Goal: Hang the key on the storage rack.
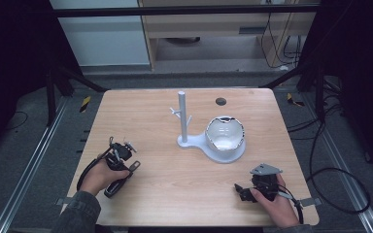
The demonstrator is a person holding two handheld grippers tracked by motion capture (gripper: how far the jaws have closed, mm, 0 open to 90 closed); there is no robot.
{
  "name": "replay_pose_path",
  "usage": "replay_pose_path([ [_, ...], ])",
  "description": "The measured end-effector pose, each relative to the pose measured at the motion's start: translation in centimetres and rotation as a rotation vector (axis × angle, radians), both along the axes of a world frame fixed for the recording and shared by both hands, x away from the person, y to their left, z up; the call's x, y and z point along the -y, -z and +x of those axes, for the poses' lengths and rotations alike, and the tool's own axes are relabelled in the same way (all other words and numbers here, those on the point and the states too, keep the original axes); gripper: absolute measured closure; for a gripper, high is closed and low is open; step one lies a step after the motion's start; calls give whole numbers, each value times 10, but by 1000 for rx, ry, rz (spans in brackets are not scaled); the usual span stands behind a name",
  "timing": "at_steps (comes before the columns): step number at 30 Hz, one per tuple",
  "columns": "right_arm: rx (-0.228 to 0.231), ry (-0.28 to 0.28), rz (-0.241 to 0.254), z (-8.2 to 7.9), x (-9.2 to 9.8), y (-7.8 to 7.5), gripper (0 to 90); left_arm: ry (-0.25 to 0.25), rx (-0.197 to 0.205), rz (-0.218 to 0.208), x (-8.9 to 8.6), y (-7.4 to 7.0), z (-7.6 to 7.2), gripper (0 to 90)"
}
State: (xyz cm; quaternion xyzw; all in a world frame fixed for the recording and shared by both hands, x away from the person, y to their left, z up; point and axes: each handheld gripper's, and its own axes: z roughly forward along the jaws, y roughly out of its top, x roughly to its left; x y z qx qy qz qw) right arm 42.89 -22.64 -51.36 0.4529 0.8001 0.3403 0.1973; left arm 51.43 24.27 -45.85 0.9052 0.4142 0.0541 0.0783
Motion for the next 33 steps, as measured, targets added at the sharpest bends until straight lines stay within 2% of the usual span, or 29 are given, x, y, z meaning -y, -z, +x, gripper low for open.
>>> replay_pose_path([
  [4, 0, 0, 0, 0, 0, 0, 4, -4, 1, 1, 0, 0, 0, 639],
  [18, -2, 0, 2, 0, 0, 0, 4, -1, 1, -6, 1, 3, 2, 787],
  [22, 0, 0, 0, 0, 0, 0, 4, -2, 4, -4, 0, 2, 1, 794],
  [26, 0, 0, 0, 0, 0, 0, 4, 8, 23, -3, 0, 1, -1, 797],
  [33, -2, 0, 2, 0, 0, 0, 4, 1, 48, -41, -4, 0, -6, 799],
])
